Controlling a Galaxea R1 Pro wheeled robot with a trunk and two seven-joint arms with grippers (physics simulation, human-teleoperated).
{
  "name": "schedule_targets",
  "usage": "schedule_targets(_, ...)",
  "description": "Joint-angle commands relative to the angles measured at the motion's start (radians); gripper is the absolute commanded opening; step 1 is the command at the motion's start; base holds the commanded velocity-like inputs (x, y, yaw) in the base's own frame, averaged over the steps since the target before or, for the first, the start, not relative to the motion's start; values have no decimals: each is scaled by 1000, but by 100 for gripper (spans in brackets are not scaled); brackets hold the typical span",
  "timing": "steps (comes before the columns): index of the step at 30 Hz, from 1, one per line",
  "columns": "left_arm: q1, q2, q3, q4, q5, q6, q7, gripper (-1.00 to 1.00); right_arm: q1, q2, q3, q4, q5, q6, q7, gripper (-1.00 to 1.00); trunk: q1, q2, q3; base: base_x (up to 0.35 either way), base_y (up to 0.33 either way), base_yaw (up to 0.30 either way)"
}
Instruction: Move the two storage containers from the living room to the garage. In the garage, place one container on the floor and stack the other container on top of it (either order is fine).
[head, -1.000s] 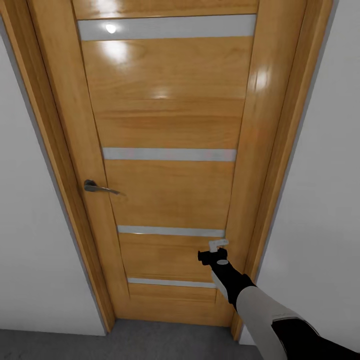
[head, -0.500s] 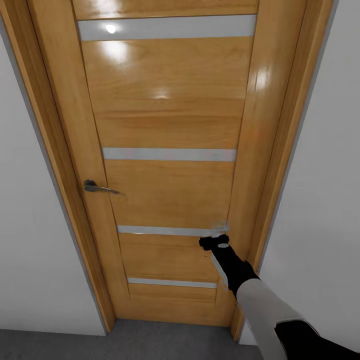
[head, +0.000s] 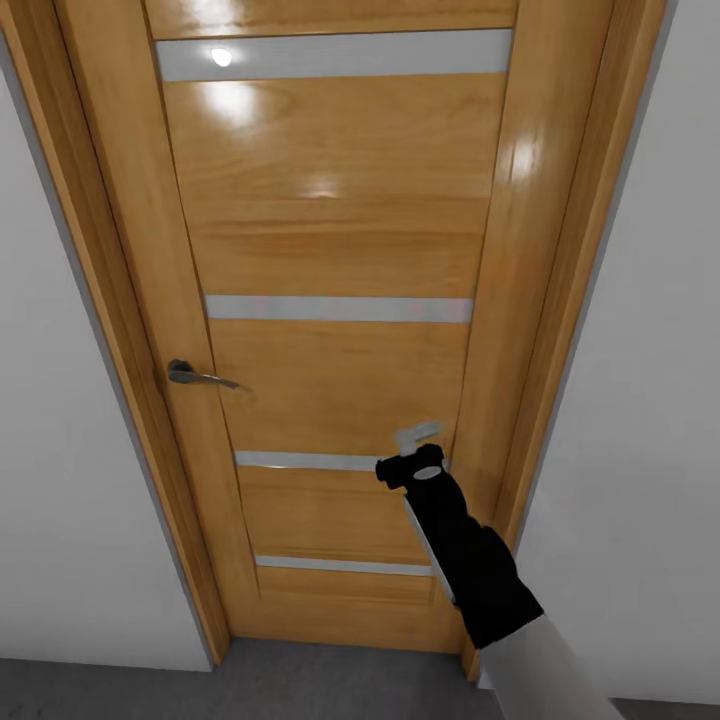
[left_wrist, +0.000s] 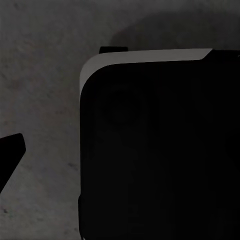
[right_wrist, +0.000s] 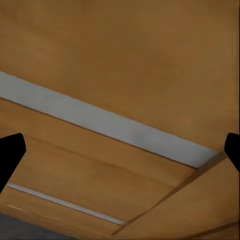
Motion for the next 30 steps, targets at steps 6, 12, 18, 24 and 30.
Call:
schedule_targets(6, 0, -1, 1, 0, 1, -2, 0, 100, 8, 0, 113, -136, 9, 120, -5, 100, 0, -1, -1, 0, 0, 0)
schedule_targets(12, 0, -1, 1, 0, 1, -2, 0, 100, -72, 0, 154, -142, -6, 157, -24, 100, 0, -1, -1, 0, 0, 0)
schedule_targets(18, 0, -1, 1, 0, 1, -2, 0, 100, -256, 0, 157, -45, -26, 163, -27, 100, 0, -1, -1, 0, 0, 0)
schedule_targets(24, 0, -1, 1, 0, 1, -2, 0, 100, -341, 0, 158, -5, -131, 165, -42, 100, 0, -1, -1, 0, 0, 0)
schedule_targets(30, 0, -1, 1, 0, 0, -2, 0, 100, -353, 0, 235, -16, -164, 161, -84, 100, 0, -1, -1, 0, 0, 0)
